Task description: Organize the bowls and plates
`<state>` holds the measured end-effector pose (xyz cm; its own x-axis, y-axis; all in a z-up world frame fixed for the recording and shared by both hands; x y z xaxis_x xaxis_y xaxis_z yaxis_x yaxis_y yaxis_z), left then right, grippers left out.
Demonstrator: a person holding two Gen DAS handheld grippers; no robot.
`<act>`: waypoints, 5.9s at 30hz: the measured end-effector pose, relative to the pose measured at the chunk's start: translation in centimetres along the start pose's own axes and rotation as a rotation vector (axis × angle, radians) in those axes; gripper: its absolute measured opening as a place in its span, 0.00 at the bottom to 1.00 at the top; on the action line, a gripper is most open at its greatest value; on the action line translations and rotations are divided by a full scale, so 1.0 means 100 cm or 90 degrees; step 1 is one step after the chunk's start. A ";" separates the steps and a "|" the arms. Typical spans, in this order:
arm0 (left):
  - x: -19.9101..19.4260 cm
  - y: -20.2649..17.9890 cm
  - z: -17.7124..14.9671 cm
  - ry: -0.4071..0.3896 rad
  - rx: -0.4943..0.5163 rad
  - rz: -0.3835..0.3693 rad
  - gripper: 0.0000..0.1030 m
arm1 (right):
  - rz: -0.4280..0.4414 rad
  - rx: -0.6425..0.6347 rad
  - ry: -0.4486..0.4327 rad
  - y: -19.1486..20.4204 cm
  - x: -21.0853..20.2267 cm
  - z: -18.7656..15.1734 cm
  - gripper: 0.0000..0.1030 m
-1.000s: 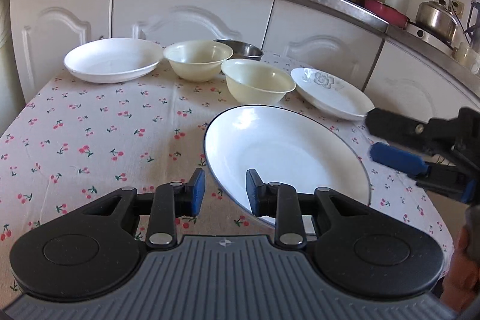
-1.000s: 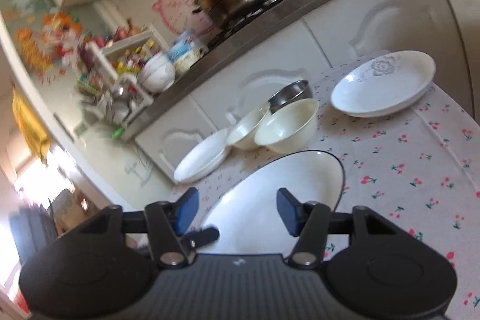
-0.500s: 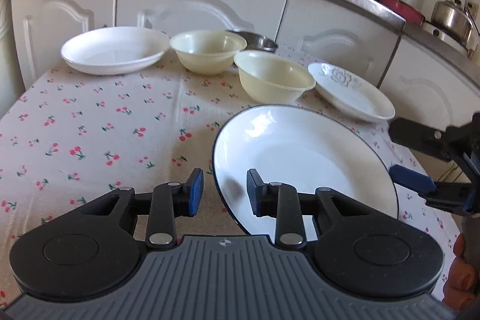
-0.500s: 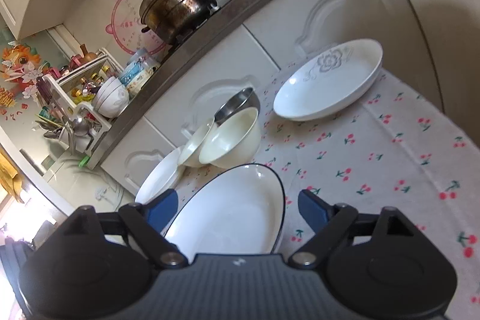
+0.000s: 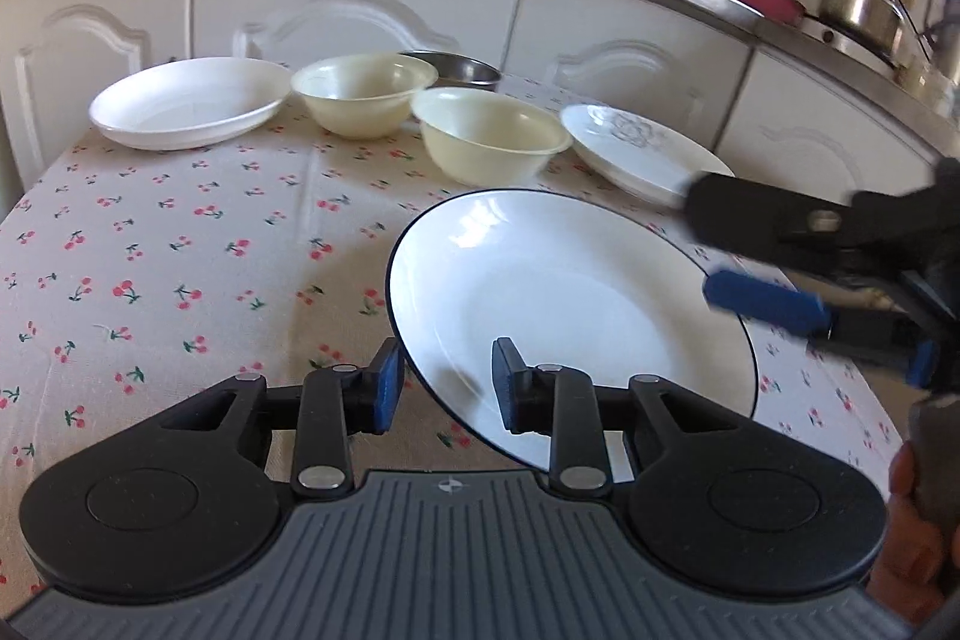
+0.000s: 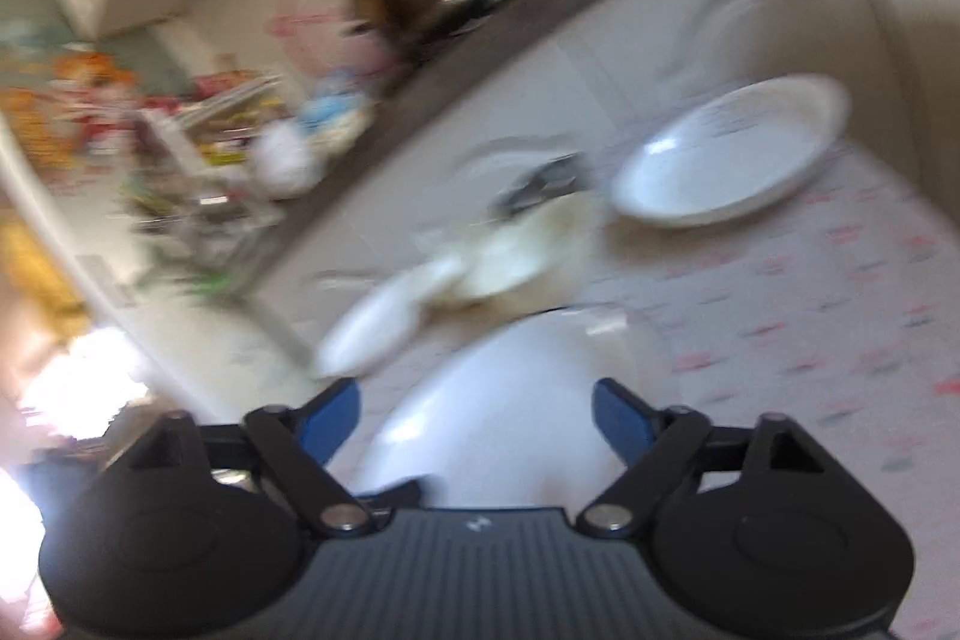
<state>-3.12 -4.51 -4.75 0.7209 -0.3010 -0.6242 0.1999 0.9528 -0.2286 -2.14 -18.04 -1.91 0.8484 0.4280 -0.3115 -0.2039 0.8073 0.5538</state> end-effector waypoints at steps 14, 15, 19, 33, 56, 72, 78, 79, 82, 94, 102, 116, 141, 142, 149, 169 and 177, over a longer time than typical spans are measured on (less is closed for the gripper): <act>-0.010 0.024 0.014 -0.028 -0.026 0.034 0.33 | -0.117 0.090 -0.077 -0.049 -0.024 0.013 0.84; -0.011 0.025 0.015 -0.030 -0.029 0.034 0.34 | -0.123 0.092 -0.079 -0.051 -0.024 0.015 0.87; -0.013 0.025 0.024 -0.040 -0.035 0.034 0.42 | -0.156 0.106 -0.093 -0.056 -0.026 0.024 0.99; -0.022 -0.011 0.074 -0.046 -0.027 -0.064 0.95 | -0.253 0.092 -0.148 -0.093 -0.014 0.095 0.99; 0.112 -0.100 0.155 -0.003 0.016 -0.058 1.00 | -0.146 0.275 -0.163 -0.208 0.014 0.104 0.83; 0.209 -0.119 0.162 0.068 0.058 0.013 0.58 | -0.158 0.275 -0.137 -0.215 0.019 0.102 0.72; 0.227 -0.124 0.160 0.089 0.075 0.020 0.46 | -0.180 0.246 -0.113 -0.212 0.025 0.102 0.67; 0.229 -0.126 0.160 0.092 0.081 0.018 0.46 | -0.183 0.241 -0.109 -0.211 0.026 0.102 0.66; 0.234 -0.131 0.158 0.096 0.093 0.020 0.42 | -0.193 0.236 -0.097 -0.213 0.029 0.101 0.59; 0.252 -0.135 0.150 0.118 0.099 0.020 0.41 | -0.204 0.224 -0.073 -0.216 0.037 0.097 0.48; 0.240 -0.135 0.147 0.112 0.081 0.031 0.40 | -0.212 0.193 -0.067 -0.208 0.038 0.098 0.49; 0.192 -0.119 0.158 0.080 0.025 0.022 0.40 | -0.142 0.249 -0.110 -0.196 0.032 0.096 0.51; 0.088 -0.059 0.154 0.008 -0.078 0.011 0.38 | -0.040 0.201 -0.120 -0.115 0.028 0.105 0.53; 0.081 -0.055 0.152 0.006 -0.083 0.010 0.38 | -0.034 0.199 -0.117 -0.111 0.029 0.104 0.53; 0.051 -0.030 0.134 -0.006 -0.127 0.011 0.38 | -0.010 0.186 -0.097 -0.089 0.028 0.094 0.53; 0.010 0.011 0.082 0.001 -0.176 0.047 0.36 | -0.008 0.127 -0.029 -0.035 0.012 0.046 0.55; 0.011 0.008 0.064 0.015 -0.153 0.047 0.36 | -0.037 0.111 -0.014 -0.032 0.002 0.033 0.63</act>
<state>2.08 -3.79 -0.80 0.7116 -0.2346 -0.6623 -0.0179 0.9363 -0.3508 0.27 -21.94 -1.19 0.8673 0.3715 -0.3312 -0.0677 0.7474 0.6609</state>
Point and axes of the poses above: each gripper's, at about its wrist camera, not at the fingertips, and x roughly the way its jaws point, y to its left, z to its top, the point moved 4 cm from there along x, roughly the way its jaws point, and after that the axes turned 6 degrees about -x, right-handed, at the moved point
